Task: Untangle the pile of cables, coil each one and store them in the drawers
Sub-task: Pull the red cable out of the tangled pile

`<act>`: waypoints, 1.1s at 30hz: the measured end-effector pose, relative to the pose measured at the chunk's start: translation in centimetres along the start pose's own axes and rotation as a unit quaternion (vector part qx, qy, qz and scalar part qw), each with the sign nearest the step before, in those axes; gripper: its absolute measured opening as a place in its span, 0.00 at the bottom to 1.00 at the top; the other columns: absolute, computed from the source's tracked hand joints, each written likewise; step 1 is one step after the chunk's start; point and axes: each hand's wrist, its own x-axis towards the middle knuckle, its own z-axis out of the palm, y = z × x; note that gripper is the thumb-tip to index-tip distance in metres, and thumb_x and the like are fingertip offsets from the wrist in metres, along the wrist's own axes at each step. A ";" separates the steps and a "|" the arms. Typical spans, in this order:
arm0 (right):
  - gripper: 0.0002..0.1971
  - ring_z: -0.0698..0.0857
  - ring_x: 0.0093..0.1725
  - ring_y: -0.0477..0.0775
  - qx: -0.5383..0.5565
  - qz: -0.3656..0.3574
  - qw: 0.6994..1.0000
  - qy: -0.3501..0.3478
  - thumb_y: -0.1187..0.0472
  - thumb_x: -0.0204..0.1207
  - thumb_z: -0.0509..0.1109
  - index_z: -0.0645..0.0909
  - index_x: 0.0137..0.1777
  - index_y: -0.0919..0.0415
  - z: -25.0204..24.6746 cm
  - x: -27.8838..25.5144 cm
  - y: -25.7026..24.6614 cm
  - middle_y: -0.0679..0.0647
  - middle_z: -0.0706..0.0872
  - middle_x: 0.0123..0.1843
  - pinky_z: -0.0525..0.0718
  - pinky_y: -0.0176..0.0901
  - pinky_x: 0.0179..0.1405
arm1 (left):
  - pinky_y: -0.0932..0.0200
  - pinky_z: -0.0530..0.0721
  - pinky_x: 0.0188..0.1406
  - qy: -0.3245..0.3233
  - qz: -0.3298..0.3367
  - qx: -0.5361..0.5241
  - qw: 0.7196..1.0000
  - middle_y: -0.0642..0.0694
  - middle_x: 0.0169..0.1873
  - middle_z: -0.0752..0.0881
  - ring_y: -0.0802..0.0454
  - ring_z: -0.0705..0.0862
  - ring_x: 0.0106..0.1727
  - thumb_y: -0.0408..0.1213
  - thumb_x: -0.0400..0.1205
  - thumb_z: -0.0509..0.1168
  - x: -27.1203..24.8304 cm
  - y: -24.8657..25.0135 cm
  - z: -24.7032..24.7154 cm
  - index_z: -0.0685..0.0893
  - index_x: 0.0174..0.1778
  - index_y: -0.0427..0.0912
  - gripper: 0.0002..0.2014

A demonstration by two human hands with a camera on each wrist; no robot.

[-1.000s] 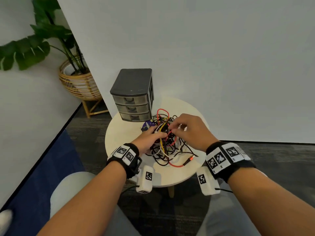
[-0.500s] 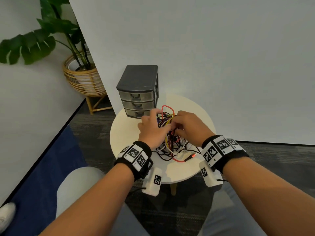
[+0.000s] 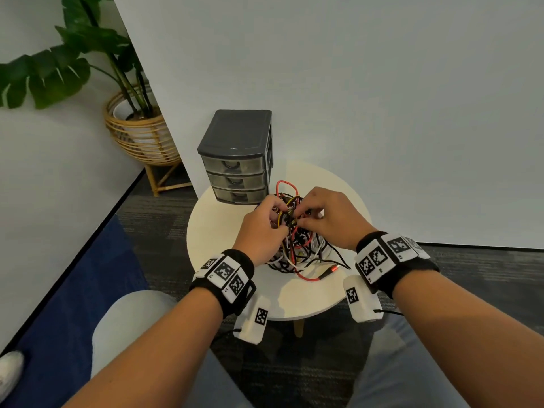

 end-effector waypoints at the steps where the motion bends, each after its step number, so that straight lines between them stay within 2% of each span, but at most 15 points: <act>1: 0.07 0.83 0.45 0.46 -0.009 -0.007 1.000 -0.023 0.64 0.73 0.81 0.92 0.46 0.51 0.1 0.0 0.0 0.48 0.84 0.49 0.82 0.40 0.47 | 0.46 0.86 0.46 -0.006 -0.008 -0.002 1.000 0.40 0.42 0.86 0.43 0.85 0.42 0.30 0.82 0.67 0.0 0.2 0.0 0.80 0.56 0.51 0.12; 4: 0.10 0.81 0.45 0.47 -0.048 -0.006 0.998 -0.050 0.66 0.71 0.81 0.89 0.42 0.48 0.5 0.1 -0.2 0.47 0.81 0.51 0.79 0.39 0.46 | 0.52 0.80 0.45 -0.054 -0.051 -0.030 0.997 0.44 0.43 0.84 0.47 0.81 0.44 0.36 0.85 0.64 0.3 1.5 -0.3 0.81 0.55 0.46 0.04; 6: 0.08 0.81 0.46 0.49 -0.057 -0.004 0.997 -0.048 0.66 0.71 0.81 0.88 0.40 0.51 0.8 0.1 -0.3 0.48 0.80 0.50 0.75 0.39 0.45 | 0.50 0.81 0.51 -0.104 -0.055 -0.015 0.993 0.47 0.49 0.86 0.49 0.84 0.51 0.43 0.84 0.67 0.6 2.0 -0.5 0.79 0.55 0.48 0.07; 8: 0.04 0.81 0.46 0.50 -0.057 0.000 0.998 -0.034 0.65 0.73 0.80 0.90 0.42 0.55 0.8 0.1 -0.7 0.49 0.81 0.50 0.77 0.40 0.46 | 0.48 0.83 0.52 -0.132 -0.031 0.040 0.990 0.47 0.50 0.86 0.48 0.85 0.51 0.42 0.82 0.70 0.7 1.9 -0.8 0.78 0.57 0.49 0.11; 11: 0.03 0.82 0.44 0.47 -0.032 0.038 0.995 0.085 0.62 0.77 0.77 0.88 0.43 0.53 0.6 0.0 -1.0 0.47 0.85 0.45 0.79 0.40 0.47 | 0.48 0.86 0.49 -0.123 -0.014 0.096 0.988 0.46 0.48 0.86 0.45 0.86 0.49 0.33 0.81 0.69 0.6 1.4 -0.9 0.80 0.55 0.48 0.10; 13: 0.04 0.83 0.43 0.42 0.001 0.101 0.973 0.207 0.59 0.79 0.75 0.86 0.42 0.51 0.2 0.2 -1.0 0.44 0.87 0.42 0.81 0.39 0.46 | 0.59 0.83 0.46 -0.112 -0.001 0.109 0.988 0.48 0.48 0.86 0.47 0.85 0.50 0.32 0.82 0.68 0.5 1.1 -0.9 0.83 0.54 0.46 0.07; 15: 0.04 0.83 0.42 0.39 0.031 0.160 0.947 0.278 0.59 0.81 0.73 0.86 0.44 0.51 -0.5 0.4 -1.0 0.44 0.88 0.41 0.82 0.36 0.44 | 0.66 0.76 0.43 -0.091 0.015 0.117 0.989 0.50 0.48 0.85 0.50 0.83 0.51 0.35 0.85 0.67 0.3 1.0 -0.8 0.86 0.52 0.46 0.04; 17: 0.04 0.84 0.40 0.41 0.059 0.164 0.948 0.267 0.61 0.82 0.72 0.85 0.47 0.52 -0.9 0.4 -1.2 0.47 0.87 0.42 0.83 0.32 0.38 | 0.61 0.74 0.48 -0.062 0.021 0.122 0.990 0.49 0.52 0.81 0.51 0.80 0.53 0.40 0.87 0.66 0.3 1.1 -0.7 0.88 0.51 0.48 0.05; 19: 0.05 0.84 0.39 0.44 0.034 0.105 0.975 0.190 0.62 0.82 0.71 0.84 0.51 0.49 -1.2 0.3 -1.7 0.45 0.87 0.43 0.84 0.37 0.40 | 0.58 0.72 0.53 -0.034 0.022 0.117 0.992 0.48 0.55 0.77 0.53 0.78 0.53 0.43 0.88 0.64 0.4 1.7 -0.8 0.89 0.50 0.47 0.09; 21: 0.04 0.84 0.39 0.46 -0.029 0.048 0.990 0.131 0.59 0.83 0.70 0.85 0.50 0.49 -1.4 0.4 -2.0 0.44 0.86 0.42 0.86 0.46 0.44 | 0.58 0.73 0.52 -0.015 0.048 0.106 0.993 0.49 0.52 0.77 0.56 0.77 0.51 0.43 0.89 0.63 0.5 2.5 -1.2 0.89 0.48 0.45 0.12; 23: 0.06 0.86 0.38 0.49 -0.029 0.065 0.982 0.176 0.59 0.84 0.69 0.87 0.46 0.53 -1.9 0.6 -1.7 0.47 0.88 0.39 0.87 0.53 0.46 | 0.58 0.75 0.50 -0.013 0.085 0.085 0.993 0.51 0.47 0.79 0.58 0.78 0.48 0.43 0.90 0.61 0.2 3.6 -1.8 0.87 0.44 0.47 0.12; 25: 0.09 0.89 0.36 0.51 0.039 0.128 0.960 0.247 0.60 0.85 0.67 0.88 0.48 0.58 -2.8 0.6 -1.2 0.51 0.90 0.40 0.90 0.55 0.44 | 0.53 0.81 0.48 -0.035 0.093 0.041 0.994 0.53 0.41 0.84 0.55 0.82 0.43 0.43 0.90 0.61 0.1 4.3 -2.3 0.83 0.43 0.48 0.11; 28: 0.10 0.90 0.35 0.49 0.136 0.177 0.935 0.274 0.62 0.86 0.65 0.89 0.52 0.61 -3.5 0.3 -1.1 0.55 0.91 0.43 0.93 0.50 0.40 | 0.45 0.86 0.57 -0.089 0.064 -0.052 0.993 0.50 0.40 0.90 0.49 0.87 0.45 0.43 0.91 0.61 0.1 4.8 -2.9 0.85 0.48 0.45 0.11; 30: 0.10 0.91 0.37 0.53 0.176 0.177 0.923 0.293 0.63 0.86 0.64 0.88 0.52 0.61 -3.9 0.1 -1.4 0.57 0.91 0.44 0.92 0.46 0.39 | 0.48 0.85 0.61 -0.090 0.045 -0.102 0.990 0.47 0.44 0.92 0.46 0.89 0.51 0.43 0.92 0.58 0.3 4.9 -3.0 0.87 0.53 0.43 0.13; 33: 0.11 0.89 0.39 0.56 0.254 0.154 0.895 0.333 0.67 0.83 0.62 0.87 0.48 0.62 -5.1 0.0 -1.8 0.59 0.91 0.43 0.89 0.46 0.41 | 0.57 0.84 0.57 -0.068 0.016 -0.086 0.994 0.50 0.48 0.92 0.54 0.89 0.52 0.42 0.92 0.57 0.9 4.4 -2.7 0.89 0.58 0.46 0.14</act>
